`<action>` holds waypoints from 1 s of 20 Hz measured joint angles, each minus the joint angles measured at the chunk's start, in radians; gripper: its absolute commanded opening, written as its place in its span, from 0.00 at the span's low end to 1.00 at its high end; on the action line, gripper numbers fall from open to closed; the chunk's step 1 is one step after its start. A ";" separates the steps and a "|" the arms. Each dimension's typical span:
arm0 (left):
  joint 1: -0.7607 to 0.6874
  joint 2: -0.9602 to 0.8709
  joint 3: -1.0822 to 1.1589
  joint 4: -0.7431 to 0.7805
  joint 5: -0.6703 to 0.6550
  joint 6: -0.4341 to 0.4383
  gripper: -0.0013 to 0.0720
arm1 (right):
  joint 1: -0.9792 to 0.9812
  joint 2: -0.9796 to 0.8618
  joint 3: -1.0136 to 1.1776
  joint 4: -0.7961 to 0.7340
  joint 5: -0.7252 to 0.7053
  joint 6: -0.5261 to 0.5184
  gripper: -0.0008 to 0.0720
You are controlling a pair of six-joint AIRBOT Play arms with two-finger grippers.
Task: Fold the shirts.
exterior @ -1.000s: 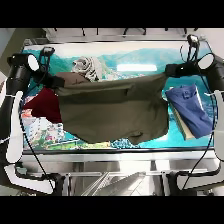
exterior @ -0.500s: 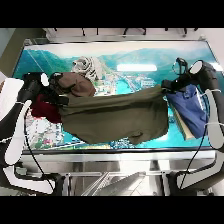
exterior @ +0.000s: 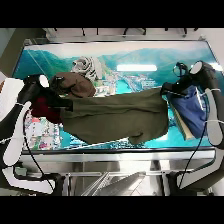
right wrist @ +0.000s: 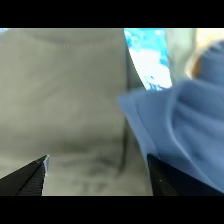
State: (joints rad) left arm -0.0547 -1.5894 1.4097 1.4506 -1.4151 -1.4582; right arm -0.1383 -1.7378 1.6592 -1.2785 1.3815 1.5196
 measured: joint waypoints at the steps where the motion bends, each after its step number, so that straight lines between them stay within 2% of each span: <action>1: 0.011 0.026 -0.015 -0.010 -0.020 -0.009 0.92 | -0.013 0.014 0.004 0.014 0.020 -0.006 0.98; 7: 0.127 0.362 -0.330 -0.055 -0.014 -0.035 0.92 | -0.058 0.150 0.011 0.096 0.081 -0.027 0.98; 10: 0.217 0.530 -0.561 -0.147 0.006 -0.002 0.92 | -0.039 0.194 0.011 0.114 0.095 -0.029 0.98; 11: 0.245 0.566 -0.626 -0.189 0.015 0.021 0.79 | -0.030 0.201 0.011 0.121 0.099 -0.030 0.98; 12: 0.271 0.594 -0.689 -0.228 0.028 0.046 0.72 | -0.019 0.208 0.011 0.131 0.105 -0.031 0.98; 15: 0.318 0.613 -0.815 -0.298 0.093 0.094 0.72 | 0.012 0.217 0.011 0.164 0.117 -0.031 0.97; 20: 0.340 0.520 -0.891 -0.364 0.246 0.127 0.72 | 0.050 0.227 0.011 0.214 0.137 -0.031 0.97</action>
State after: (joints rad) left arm 0.2852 -1.0698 0.5190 1.0870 -1.1687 -1.3315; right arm -0.0887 -1.5112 1.6707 -1.0649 1.5181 1.4887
